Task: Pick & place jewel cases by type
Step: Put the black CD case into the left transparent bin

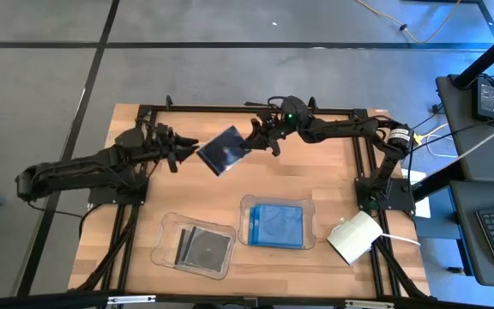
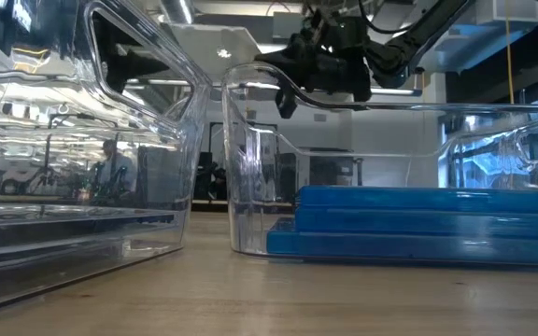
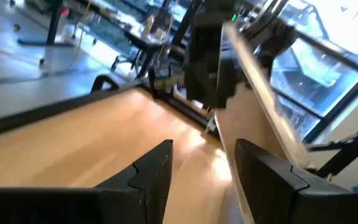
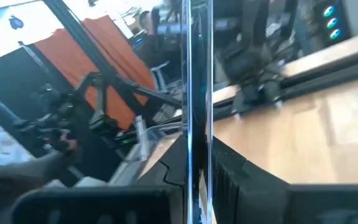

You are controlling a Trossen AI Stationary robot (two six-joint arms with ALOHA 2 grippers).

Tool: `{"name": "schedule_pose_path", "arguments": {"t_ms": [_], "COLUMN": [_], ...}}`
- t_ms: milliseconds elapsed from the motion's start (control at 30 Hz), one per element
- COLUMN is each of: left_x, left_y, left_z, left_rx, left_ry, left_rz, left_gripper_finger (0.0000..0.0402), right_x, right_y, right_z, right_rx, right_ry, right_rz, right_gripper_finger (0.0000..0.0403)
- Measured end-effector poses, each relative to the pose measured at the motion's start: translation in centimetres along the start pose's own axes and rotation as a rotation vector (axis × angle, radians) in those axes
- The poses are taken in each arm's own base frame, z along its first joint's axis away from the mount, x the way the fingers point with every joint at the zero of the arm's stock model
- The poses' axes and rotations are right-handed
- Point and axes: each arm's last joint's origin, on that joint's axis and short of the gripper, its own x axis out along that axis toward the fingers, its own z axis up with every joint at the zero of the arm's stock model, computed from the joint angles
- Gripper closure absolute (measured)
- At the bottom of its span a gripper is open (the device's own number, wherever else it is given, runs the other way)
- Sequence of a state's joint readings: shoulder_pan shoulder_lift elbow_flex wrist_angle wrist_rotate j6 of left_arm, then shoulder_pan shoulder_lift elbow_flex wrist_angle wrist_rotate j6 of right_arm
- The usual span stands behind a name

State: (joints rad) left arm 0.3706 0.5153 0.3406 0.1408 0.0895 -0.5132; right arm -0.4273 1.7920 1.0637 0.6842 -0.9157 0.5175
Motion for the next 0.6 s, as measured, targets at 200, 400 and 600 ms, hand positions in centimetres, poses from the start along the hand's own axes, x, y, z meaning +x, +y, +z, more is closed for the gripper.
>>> {"name": "schedule_pose_path", "arguments": {"t_ms": [200, 400, 600], "left_x": [1.0, 1.2, 1.2], "left_y": [-0.1, 0.1, -0.4], "left_z": [-1.5, -2.4, -2.3], "left_rx": [0.040, 0.051, 0.043], "left_ry": [0.076, 0.190, 0.205], "left_rz": [0.039, 0.008, -0.096], "left_gripper_finger": [0.0231, 0.0231, 0.0231], "right_x": [0.1, 0.4, 0.4], "right_y": [0.1, 0.6, 0.7], "right_z": [0.6, 2.2, 2.7], "right_rx": [-0.081, -0.151, -0.184], "right_ry": [-0.035, -0.066, -0.074], "right_rz": [-0.018, -0.002, -0.003], "right_gripper_finger": [0.0361, 0.0360, 0.0360]}}
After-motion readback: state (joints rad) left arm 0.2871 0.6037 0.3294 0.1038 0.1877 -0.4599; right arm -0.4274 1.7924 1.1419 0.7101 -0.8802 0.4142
